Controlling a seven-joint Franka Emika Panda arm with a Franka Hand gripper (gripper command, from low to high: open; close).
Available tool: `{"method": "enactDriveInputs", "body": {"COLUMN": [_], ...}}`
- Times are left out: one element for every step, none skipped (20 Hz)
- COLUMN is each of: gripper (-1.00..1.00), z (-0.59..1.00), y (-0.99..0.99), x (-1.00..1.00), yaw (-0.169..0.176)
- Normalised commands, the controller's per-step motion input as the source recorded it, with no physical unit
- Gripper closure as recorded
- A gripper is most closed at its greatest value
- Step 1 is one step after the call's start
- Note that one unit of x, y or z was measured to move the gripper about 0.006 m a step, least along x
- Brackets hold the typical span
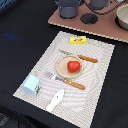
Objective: Interact with the objects in diverse but meaningful ways.
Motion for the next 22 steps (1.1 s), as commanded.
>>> {"method": "enactDriveInputs", "body": {"gripper": [1.00,1.00,1.00,1.00,1.00,1.00,1.00,1.00,1.00,1.00,1.00,1.00,1.00,1.00,1.00,1.00,1.00,1.00,1.00,1.00,1.00,1.00], "z": [-0.15,-0.06,0.00,0.13,0.20,0.22,0.25,0.19,0.13,0.11,0.08,0.00,0.00,0.00,-0.07,-0.08,-0.11,-0.13,-0.16,-0.18,-0.19,-0.20], "y": [-0.08,-0.05,-0.02,0.00,0.01,0.03,0.00,0.00,0.02,0.04,0.03,0.00,0.00,0.00,0.00,0.00,0.00,0.00,0.00,0.00,0.00,0.00], "x": [0.40,0.35,0.19,0.09,0.12,0.15,0.08,0.03,0.00,0.00,0.00,0.00,0.00,-0.02,-0.01,0.00,0.00,0.00,-0.03,-0.05,-0.06,-0.08], "yaw": [0.000,0.000,0.011,0.016,0.004,0.011,0.015,0.019,0.028,0.028,0.033,0.032,0.030,0.026,0.023,0.017,0.015,0.017,0.017,0.020,0.020,0.024]}}
